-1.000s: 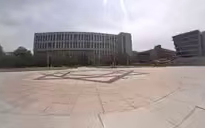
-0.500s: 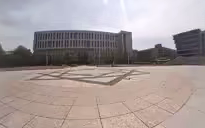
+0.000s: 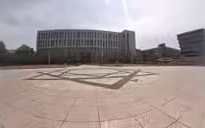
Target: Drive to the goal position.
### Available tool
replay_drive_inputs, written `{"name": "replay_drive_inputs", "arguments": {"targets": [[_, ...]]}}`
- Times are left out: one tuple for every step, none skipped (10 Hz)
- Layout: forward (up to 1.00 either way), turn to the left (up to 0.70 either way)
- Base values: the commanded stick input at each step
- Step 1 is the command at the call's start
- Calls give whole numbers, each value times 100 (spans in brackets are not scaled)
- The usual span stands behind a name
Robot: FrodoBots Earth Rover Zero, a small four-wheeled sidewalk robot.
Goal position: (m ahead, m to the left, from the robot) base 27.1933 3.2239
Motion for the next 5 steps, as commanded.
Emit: {"name": "replay_drive_inputs", "arguments": {"targets": [[100, 0], [100, 2], [100, 5], [100, 8], [100, 8]]}}
